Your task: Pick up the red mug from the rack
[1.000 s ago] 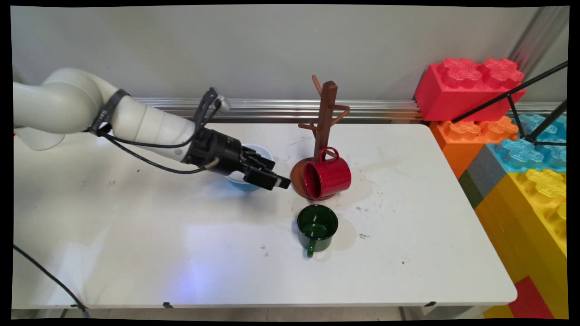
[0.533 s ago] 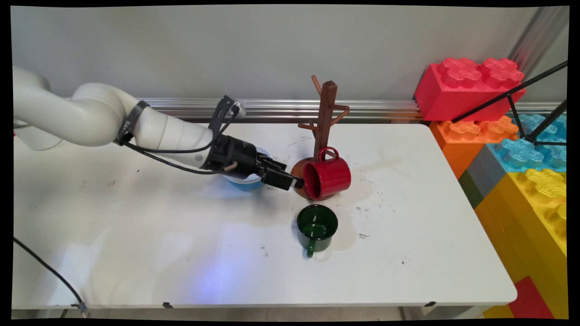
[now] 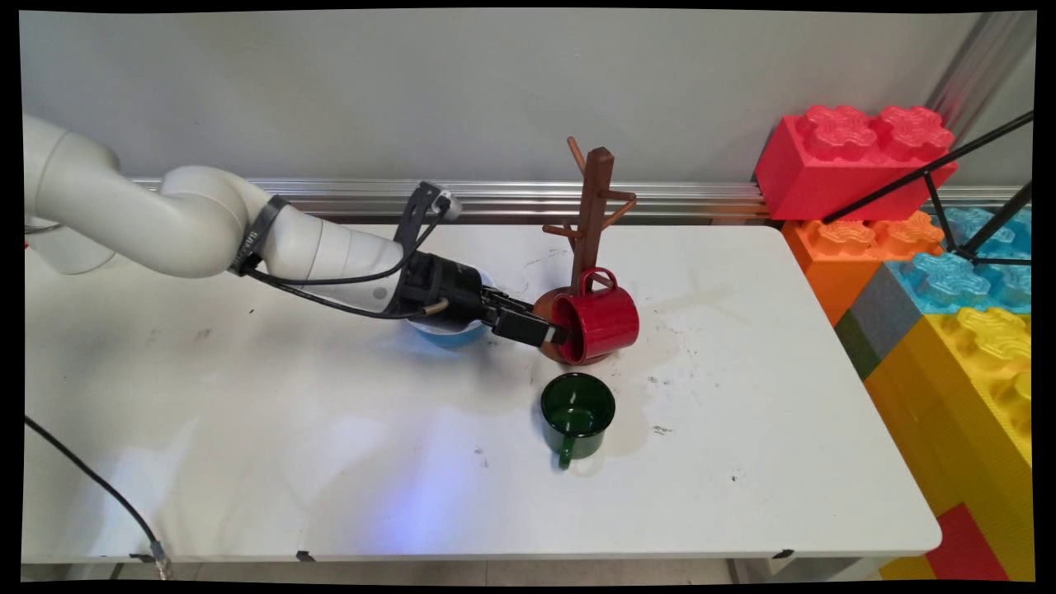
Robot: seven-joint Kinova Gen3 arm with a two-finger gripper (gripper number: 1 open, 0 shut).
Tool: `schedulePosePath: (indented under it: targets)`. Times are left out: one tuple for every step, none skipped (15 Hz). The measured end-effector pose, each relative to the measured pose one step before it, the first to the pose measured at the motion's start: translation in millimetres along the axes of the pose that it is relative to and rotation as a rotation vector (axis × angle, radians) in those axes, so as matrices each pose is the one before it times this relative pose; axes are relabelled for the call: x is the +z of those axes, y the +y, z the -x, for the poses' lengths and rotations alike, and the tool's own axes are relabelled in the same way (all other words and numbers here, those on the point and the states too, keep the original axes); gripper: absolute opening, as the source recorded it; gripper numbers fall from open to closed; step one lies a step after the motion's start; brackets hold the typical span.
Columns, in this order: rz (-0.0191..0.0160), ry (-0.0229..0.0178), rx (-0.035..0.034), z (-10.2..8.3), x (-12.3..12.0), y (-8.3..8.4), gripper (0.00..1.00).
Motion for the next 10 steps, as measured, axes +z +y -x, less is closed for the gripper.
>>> schedulePosePath:
  targets:
    - [0.00018, 0.00443, -0.00708, 0.4, 2.16, 0.56, 1.0]
    - [-0.00053, 0.00548, -0.00742, 0.41, 2.35, 0.55, 1.0]
    - [-0.00172, 0.00369, -0.00649, 0.66, 2.31, 0.31, 1.0]
    - [-0.00227, 0.00364, -0.00643, 0.72, 3.07, 0.43, 1.0]
    - [-0.00199, 0.00317, -0.00622, 0.9, 3.29, 0.44, 1.0]
    - [-0.00076, 0.00244, -0.00459, 0.66, 2.98, 0.41, 1.0]
    - [-0.00038, 0.00183, -0.00325, 0.44, 1.92, 0.22, 1.0]
    - [-0.00056, 0.00269, -0.00486, 0.72, 2.63, 0.28, 1.0]
    - [0.0002, 0.00183, -0.0029, 0.39, 1.83, 0.27, 1.0]
    - [0.00038, 0.00219, -0.0035, 0.36, 2.27, 0.23, 1.0]
